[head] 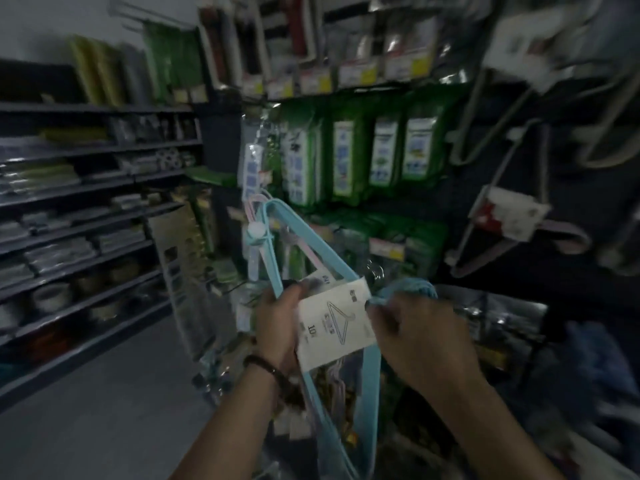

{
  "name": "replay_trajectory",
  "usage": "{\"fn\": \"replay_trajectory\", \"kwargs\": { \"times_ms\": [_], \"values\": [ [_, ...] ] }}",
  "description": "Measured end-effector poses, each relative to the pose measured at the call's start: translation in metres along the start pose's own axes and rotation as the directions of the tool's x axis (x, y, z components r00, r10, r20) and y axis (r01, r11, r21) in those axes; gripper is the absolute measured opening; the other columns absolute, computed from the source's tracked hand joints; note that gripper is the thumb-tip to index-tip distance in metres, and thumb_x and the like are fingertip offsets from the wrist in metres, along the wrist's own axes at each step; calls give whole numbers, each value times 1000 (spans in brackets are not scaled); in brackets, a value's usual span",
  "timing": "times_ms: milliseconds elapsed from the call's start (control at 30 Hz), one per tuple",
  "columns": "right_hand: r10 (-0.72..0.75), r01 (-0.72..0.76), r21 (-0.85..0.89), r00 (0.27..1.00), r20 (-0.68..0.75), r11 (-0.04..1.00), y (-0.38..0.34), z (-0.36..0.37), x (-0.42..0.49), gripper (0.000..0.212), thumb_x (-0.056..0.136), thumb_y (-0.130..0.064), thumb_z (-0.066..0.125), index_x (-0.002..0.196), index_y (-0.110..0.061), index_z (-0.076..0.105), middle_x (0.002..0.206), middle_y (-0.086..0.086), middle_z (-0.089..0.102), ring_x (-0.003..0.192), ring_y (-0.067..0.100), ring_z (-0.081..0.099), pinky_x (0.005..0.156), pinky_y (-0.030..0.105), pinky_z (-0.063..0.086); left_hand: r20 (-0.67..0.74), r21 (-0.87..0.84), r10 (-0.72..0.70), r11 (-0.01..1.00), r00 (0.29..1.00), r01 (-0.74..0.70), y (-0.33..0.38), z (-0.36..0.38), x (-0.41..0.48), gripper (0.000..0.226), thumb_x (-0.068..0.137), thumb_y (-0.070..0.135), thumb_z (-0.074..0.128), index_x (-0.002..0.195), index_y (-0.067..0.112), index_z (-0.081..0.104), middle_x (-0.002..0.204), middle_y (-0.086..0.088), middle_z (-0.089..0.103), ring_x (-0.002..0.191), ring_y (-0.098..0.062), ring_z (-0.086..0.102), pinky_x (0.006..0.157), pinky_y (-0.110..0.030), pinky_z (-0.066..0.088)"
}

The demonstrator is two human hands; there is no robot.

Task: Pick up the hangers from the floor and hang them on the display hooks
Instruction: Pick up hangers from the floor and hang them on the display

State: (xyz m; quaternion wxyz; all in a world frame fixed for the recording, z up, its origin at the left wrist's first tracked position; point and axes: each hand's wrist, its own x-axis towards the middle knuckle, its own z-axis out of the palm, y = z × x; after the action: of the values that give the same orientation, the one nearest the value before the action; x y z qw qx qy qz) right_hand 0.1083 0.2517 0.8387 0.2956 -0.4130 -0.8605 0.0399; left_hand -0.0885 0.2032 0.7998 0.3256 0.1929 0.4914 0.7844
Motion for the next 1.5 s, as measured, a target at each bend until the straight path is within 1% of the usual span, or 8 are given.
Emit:
{"fn": "replay_trajectory", "kwargs": {
  "times_ms": [100, 200, 333, 567, 667, 800, 1167, 1500],
  "values": [
    [-124, 170, 149, 953, -277, 974, 7, -32, 22, 17, 98, -40, 59, 105, -25, 63, 88, -5, 66, 69, 14, 60, 55, 28, 46, 100, 70, 45, 996, 994, -52, -2, 36, -8, 67, 58, 42, 86, 97, -10, 67, 82, -32, 63, 74, -48, 69, 64, -60, 56],
    [-61, 73, 57, 980, -188, 996, 23, -50, 43, 49, 98, -48, 62, 137, -21, 51, 118, 5, 59, 100, 28, 61, 77, 39, 55, 209, 104, 54, 992, 976, -77, -9, 66, -18, 46, 75, 31, 87, 90, -7, 66, 72, -21, 58, 67, -36, 63, 62, -46, 53],
    [25, -37, -102, 993, -117, 994, 50, -64, 49, 25, 103, -50, 52, 102, -25, 48, 75, -6, 49, 77, 32, 66, 58, 34, 42, 380, 193, 18, 976, 925, -98, -11, 107, -28, 58, 67, 47, 94, 84, 0, 65, 72, -22, 56, 68, -37, 62, 63, -48, 54],
    [89, -113, -135, 981, -173, 984, 93, -108, 45, 25, 107, -41, 47, 115, -19, 55, 94, 7, 70, 78, 33, 67, 60, 37, 47, 532, 146, -153, 985, 833, 88, 1, 169, -29, 71, 88, 81, 57, 84, 14, 83, 86, -27, 70, 86, -46, 67, 97, -73, 50],
    [51, -91, -237, 984, -169, 967, 109, -123, 46, 20, 107, -41, 46, 116, -23, 51, 95, 4, 70, 77, 32, 68, 61, 41, 54, 477, 250, -42, 964, 878, -90, 3, 192, -29, 70, 95, 75, 45, 93, 13, 79, 84, -21, 74, 76, -38, 72, 72, -48, 65],
    [-6, -77, -385, 978, -210, 920, 125, -150, 48, 21, 109, -44, 40, 115, -26, 49, 89, -5, 65, 77, 26, 69, 61, 37, 50, 475, 472, 164, 782, 865, -407, 10, 201, -14, 92, 87, 85, 40, 73, -2, 65, 68, -25, 63, 58, -38, 61, 57, -34, 42],
    [86, -226, -286, 899, -429, 931, 167, -178, 64, 21, 109, -39, 39, 113, -23, 50, 89, -3, 67, 71, 25, 64, 58, 35, 41, 447, 531, 481, 535, 754, -656, 37, 207, 17, 20, 106, 36, 58, 90, 29, 69, 68, -4, 67, 62, -22, 63, 57, -38, 48],
    [164, -298, -432, 933, -320, 851, 188, -165, 120, 21, 105, -19, 42, 126, -16, 45, 104, 8, 69, 88, 31, 70, 63, 38, 47, 559, 591, 464, 359, 688, -722, 57, 192, 22, 20, 109, 33, 51, 120, 38, 66, 78, 5, 73, 62, -6, 67, 52, -18, 52]
  ]
}}
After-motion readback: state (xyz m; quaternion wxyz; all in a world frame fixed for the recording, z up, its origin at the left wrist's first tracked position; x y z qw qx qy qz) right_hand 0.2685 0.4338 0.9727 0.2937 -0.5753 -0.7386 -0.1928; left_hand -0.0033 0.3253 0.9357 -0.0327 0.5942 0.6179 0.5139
